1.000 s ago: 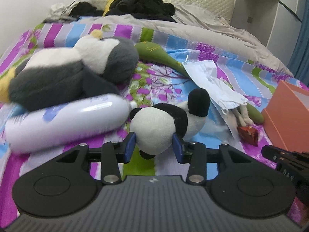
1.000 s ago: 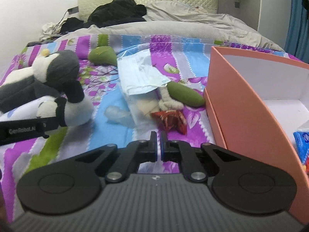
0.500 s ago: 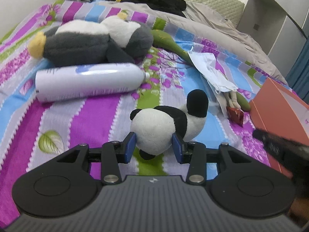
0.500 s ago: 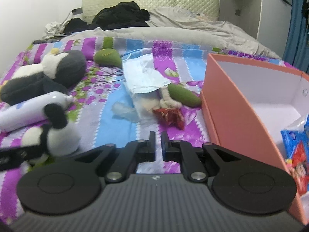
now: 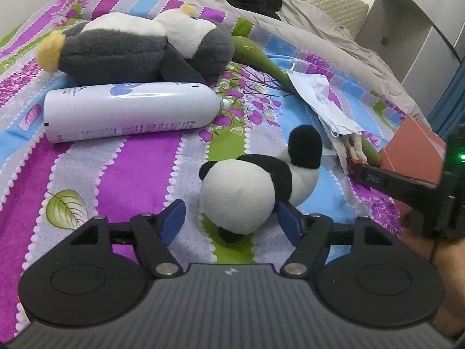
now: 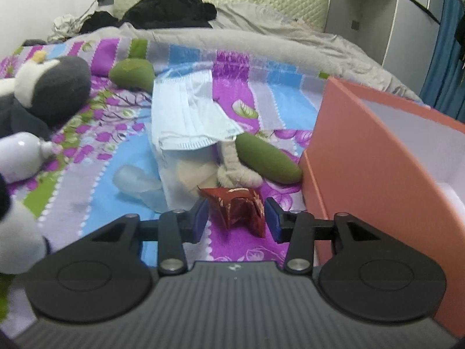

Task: Organize soft objects
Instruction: 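Lift the panda plush with the left tool while the right tool lifts the red packet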

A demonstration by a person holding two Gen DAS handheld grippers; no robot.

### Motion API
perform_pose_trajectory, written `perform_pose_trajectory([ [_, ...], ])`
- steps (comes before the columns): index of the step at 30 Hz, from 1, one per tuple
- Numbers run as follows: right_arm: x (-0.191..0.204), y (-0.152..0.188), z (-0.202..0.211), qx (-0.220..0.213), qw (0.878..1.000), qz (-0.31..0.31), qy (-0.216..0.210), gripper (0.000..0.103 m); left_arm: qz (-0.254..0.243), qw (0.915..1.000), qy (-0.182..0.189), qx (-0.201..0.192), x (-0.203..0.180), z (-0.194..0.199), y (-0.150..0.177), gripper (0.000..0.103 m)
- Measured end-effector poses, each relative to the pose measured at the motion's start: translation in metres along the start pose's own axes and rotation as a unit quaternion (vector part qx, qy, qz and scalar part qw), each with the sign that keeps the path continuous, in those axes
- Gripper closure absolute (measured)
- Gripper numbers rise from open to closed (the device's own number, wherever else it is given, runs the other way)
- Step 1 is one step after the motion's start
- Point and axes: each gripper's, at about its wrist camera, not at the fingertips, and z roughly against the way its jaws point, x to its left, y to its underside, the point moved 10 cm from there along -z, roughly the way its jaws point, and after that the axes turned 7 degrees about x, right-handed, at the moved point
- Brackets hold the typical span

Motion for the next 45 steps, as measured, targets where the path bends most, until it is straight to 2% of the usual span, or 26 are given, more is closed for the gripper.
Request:
perform_pose_trajectory([
  [5,-0.001,0.003,-0.010,0.001,1.000,-0.007,-0.010,0.060,-0.002,1.0000,-0.005,0.001,0.003,-0.007,-0.002,0.028],
  [7,0.000,0.003,-0.008,-0.001,1.000,-0.004,-0.009,0.067,0.001,1.0000,-0.006,0.000,0.004,-0.008,-0.003,0.028],
  [9,0.001,0.004,-0.004,-0.002,1.000,0.000,-0.011,0.070,0.001,1.0000,-0.007,-0.002,0.006,-0.008,-0.005,0.028],
  [13,0.004,0.009,0.007,-0.002,1.000,0.004,-0.019,0.072,-0.008,0.9998,-0.015,-0.007,0.008,-0.006,-0.009,0.028],
  [23,0.021,0.028,0.049,-0.004,0.999,0.022,-0.046,0.072,-0.061,0.9972,-0.031,-0.032,0.015,0.007,-0.024,0.028],
  [28,0.028,0.039,0.064,-0.004,0.998,0.043,-0.047,0.072,-0.090,0.9945,-0.038,-0.039,0.018,0.001,-0.036,0.028],
  [36,0.037,0.050,0.068,-0.009,0.996,0.086,-0.036,0.072,-0.095,0.9940,-0.039,-0.039,0.022,-0.018,-0.051,0.028],
  [45,0.038,0.050,0.066,-0.010,0.995,0.092,-0.036,0.072,-0.096,0.9940,-0.045,-0.029,0.025,-0.038,-0.051,0.030],
])
